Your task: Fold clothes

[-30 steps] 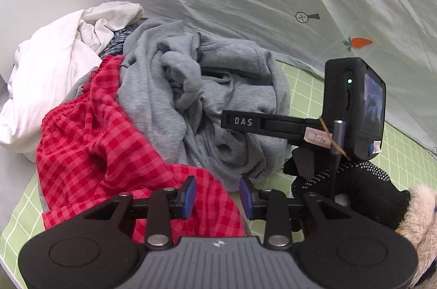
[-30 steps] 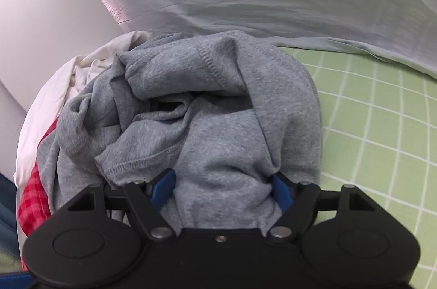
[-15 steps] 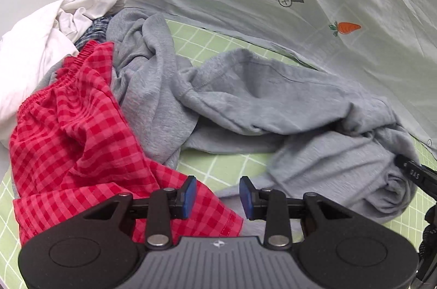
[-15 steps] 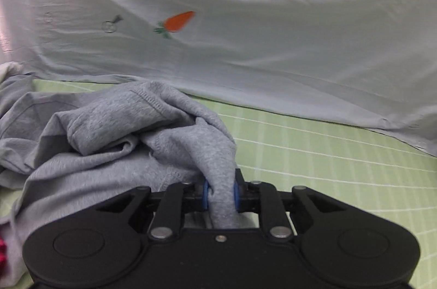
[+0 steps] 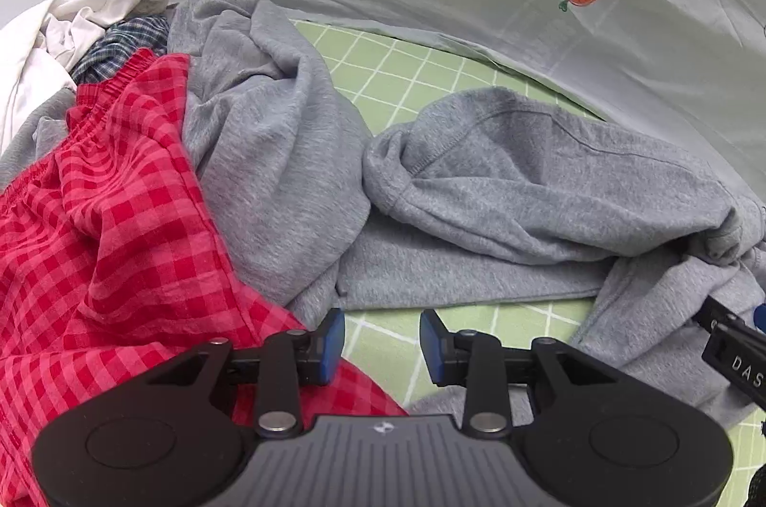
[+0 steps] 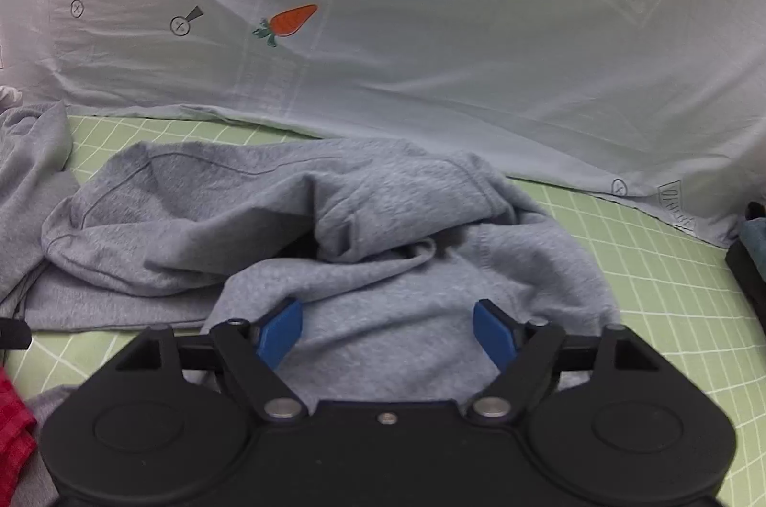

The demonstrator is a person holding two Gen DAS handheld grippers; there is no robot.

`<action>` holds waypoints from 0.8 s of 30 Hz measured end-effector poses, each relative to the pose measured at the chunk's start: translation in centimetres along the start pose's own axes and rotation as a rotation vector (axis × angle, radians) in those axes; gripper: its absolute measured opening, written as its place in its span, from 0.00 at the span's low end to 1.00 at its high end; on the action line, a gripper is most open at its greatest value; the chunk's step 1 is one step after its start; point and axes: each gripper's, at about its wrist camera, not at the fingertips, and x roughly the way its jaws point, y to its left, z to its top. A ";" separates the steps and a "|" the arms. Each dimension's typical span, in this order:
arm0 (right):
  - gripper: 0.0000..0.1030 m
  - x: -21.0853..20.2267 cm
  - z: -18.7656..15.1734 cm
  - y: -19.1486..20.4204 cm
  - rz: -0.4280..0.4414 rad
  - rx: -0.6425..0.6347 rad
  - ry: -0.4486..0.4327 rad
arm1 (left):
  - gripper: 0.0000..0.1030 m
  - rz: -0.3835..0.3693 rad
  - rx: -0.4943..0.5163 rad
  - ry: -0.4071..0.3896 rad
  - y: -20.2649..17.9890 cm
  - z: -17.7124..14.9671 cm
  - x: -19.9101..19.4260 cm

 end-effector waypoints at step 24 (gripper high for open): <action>0.89 10.6 1.8 -9.1 -0.599 -0.042 0.127 | 0.11 0.443 -0.158 -0.065 17.7 6.7 3.7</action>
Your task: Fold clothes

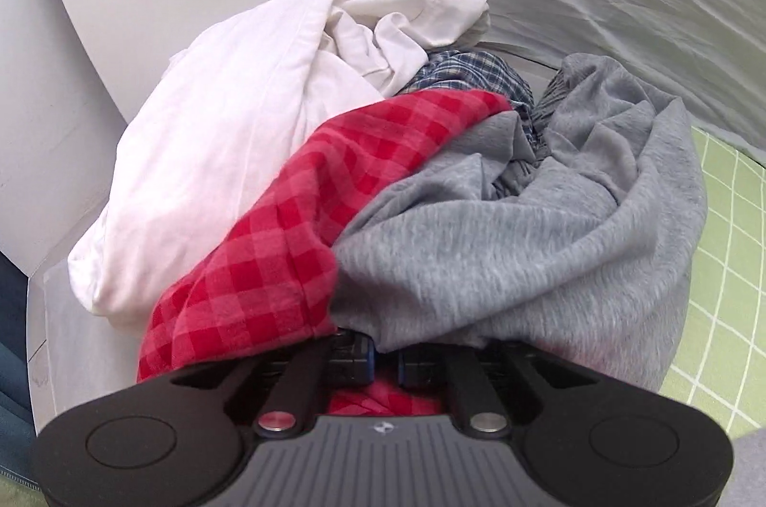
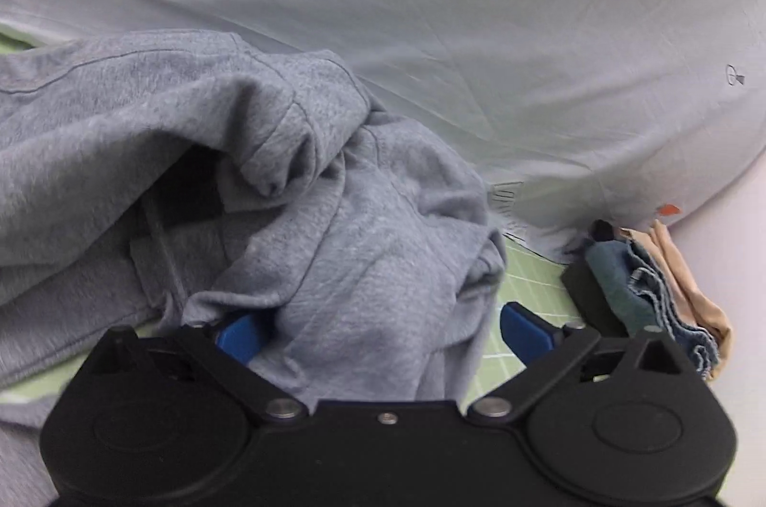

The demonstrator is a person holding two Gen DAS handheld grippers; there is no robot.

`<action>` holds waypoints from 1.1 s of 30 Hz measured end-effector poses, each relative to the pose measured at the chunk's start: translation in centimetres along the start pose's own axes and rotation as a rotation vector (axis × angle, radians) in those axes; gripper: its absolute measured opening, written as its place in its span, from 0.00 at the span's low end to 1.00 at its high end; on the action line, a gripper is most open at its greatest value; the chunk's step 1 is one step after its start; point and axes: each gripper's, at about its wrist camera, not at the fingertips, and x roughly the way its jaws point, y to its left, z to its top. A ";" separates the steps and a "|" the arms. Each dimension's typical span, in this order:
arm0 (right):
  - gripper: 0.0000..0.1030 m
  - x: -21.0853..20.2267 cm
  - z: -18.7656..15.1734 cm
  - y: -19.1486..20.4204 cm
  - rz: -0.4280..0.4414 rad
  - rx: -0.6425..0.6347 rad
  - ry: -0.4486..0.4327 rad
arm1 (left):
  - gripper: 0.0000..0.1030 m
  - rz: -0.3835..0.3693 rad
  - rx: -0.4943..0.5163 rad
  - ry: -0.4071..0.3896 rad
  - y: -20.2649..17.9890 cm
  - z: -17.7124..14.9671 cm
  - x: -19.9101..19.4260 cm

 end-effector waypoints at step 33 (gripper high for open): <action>0.09 1.7 -17.4 -19.1 0.104 0.176 0.172 | 0.49 -0.361 0.341 0.035 -17.5 -13.9 -16.1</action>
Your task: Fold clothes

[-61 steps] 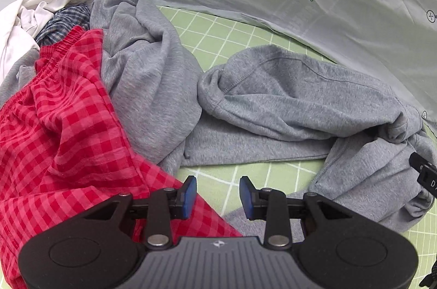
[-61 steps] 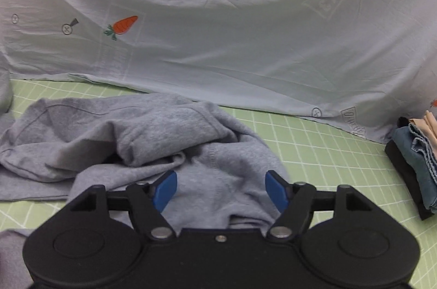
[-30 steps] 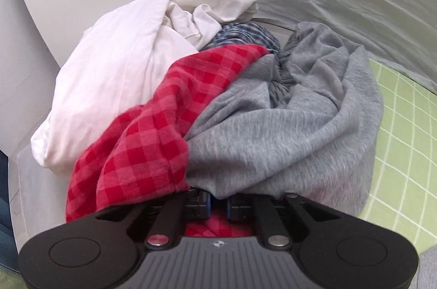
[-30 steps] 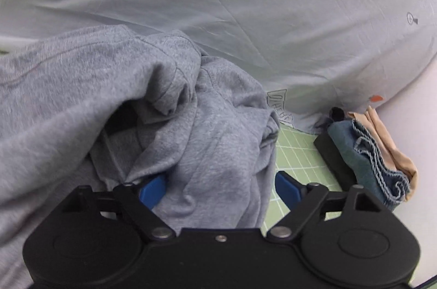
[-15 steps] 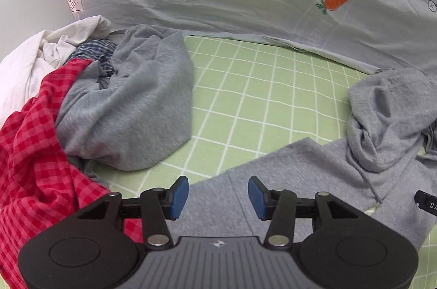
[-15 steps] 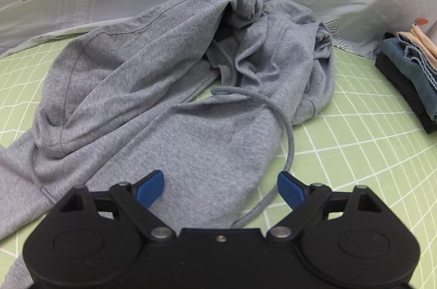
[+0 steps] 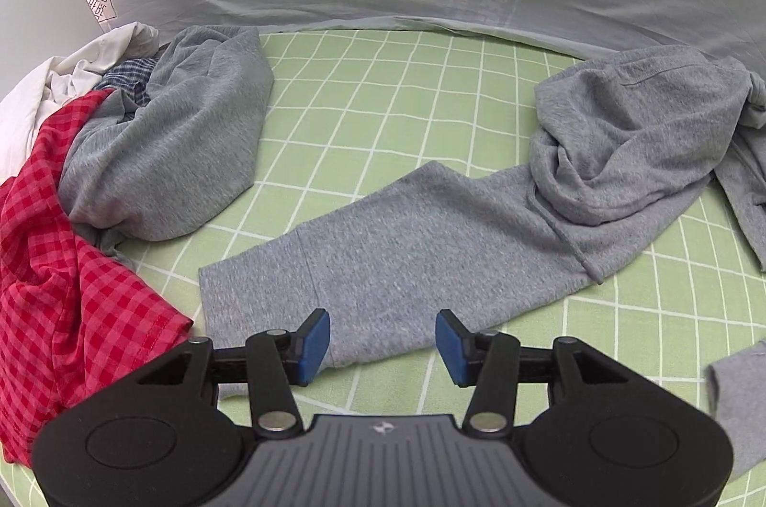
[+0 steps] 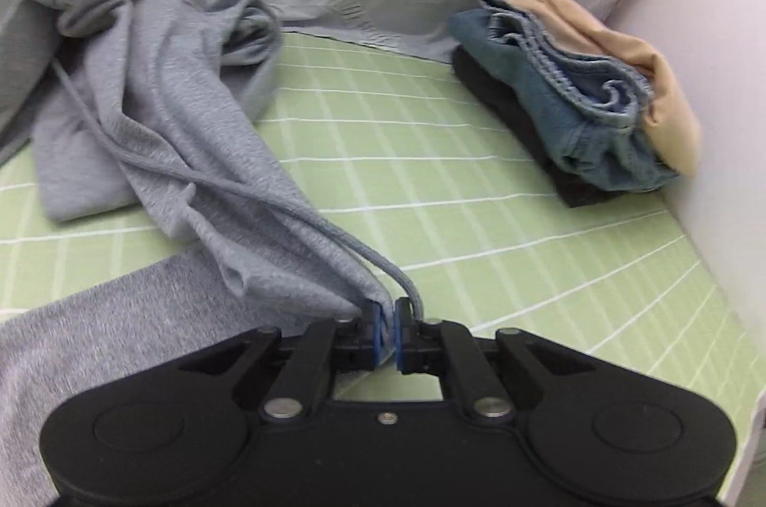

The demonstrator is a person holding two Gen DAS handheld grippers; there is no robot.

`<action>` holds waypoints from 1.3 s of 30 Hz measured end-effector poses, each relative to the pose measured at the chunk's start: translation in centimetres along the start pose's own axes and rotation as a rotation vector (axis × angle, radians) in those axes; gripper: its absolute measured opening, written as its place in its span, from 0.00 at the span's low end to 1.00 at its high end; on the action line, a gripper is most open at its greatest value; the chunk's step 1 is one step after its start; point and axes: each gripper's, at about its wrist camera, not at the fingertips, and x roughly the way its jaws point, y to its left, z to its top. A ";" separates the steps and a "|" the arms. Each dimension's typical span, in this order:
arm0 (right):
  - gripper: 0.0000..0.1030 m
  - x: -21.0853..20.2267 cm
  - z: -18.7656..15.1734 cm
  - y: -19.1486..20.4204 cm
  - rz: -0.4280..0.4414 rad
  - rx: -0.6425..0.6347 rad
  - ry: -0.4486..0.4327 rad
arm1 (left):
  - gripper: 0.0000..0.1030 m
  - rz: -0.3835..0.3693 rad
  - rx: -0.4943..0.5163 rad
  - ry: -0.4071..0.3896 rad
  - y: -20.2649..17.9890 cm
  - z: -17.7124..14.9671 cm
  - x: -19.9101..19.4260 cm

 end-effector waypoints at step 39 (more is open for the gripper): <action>0.93 -3.8 -2.7 5.6 0.300 0.236 0.043 | 0.56 -0.104 0.051 0.048 -5.1 0.6 3.8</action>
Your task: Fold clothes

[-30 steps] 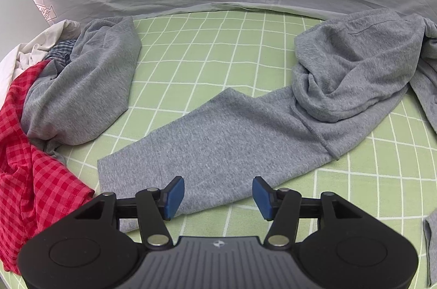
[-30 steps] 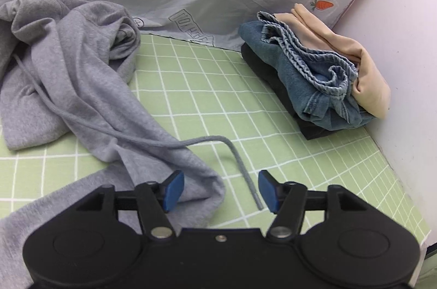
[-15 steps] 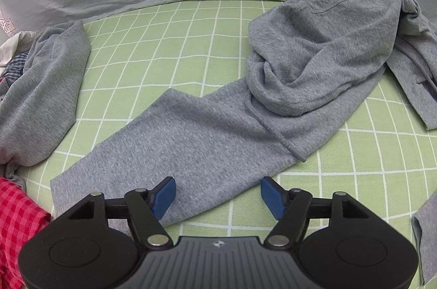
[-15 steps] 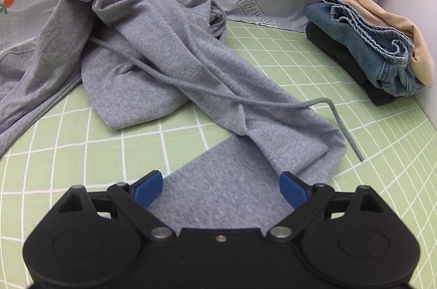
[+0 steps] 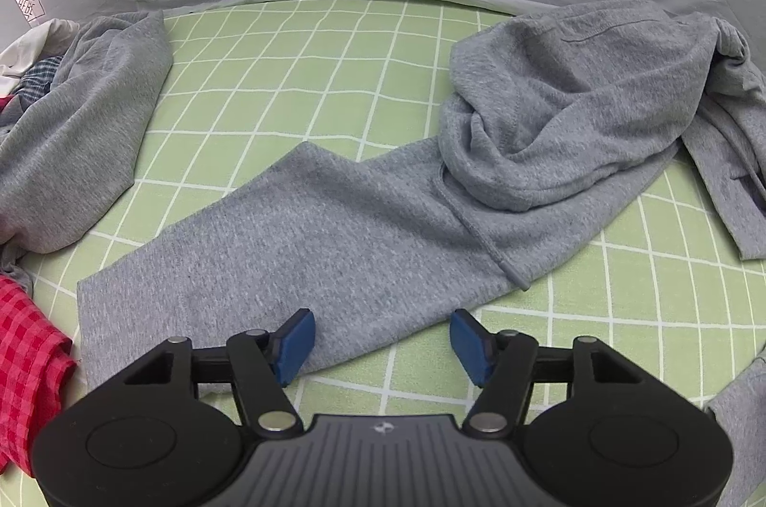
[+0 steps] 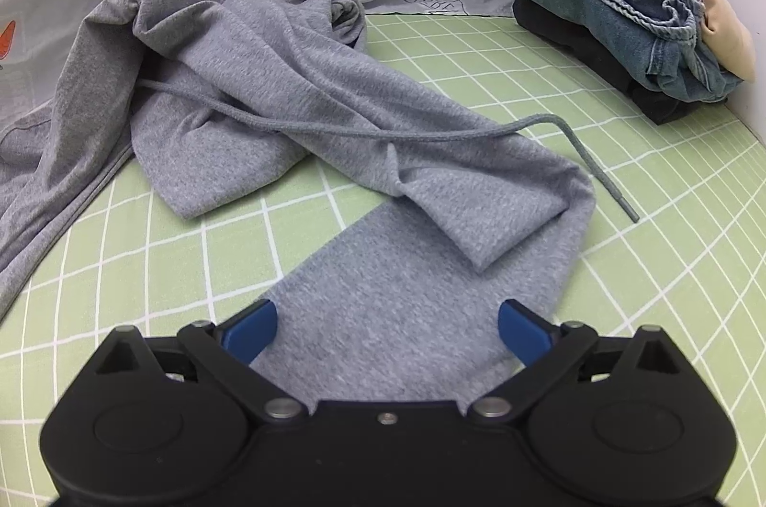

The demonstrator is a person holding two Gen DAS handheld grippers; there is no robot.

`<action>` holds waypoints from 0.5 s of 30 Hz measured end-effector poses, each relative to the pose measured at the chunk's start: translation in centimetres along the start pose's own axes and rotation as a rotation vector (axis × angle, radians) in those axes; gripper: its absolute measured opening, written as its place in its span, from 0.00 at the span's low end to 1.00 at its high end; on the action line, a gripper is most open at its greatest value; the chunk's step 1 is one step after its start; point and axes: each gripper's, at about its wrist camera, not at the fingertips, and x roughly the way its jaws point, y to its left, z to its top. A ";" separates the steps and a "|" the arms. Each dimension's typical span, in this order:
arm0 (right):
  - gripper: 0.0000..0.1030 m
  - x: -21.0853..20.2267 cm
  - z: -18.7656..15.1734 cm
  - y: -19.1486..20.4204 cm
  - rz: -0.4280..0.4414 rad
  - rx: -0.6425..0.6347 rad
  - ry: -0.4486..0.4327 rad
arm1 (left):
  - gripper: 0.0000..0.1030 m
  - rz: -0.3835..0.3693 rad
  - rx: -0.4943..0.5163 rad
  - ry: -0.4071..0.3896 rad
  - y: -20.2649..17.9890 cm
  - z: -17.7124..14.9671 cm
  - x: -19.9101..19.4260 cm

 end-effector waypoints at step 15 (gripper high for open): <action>0.12 -1.7 -0.8 -1.6 0.071 -0.062 -0.043 | 0.09 0.047 -0.032 -0.018 0.1 -0.5 -0.8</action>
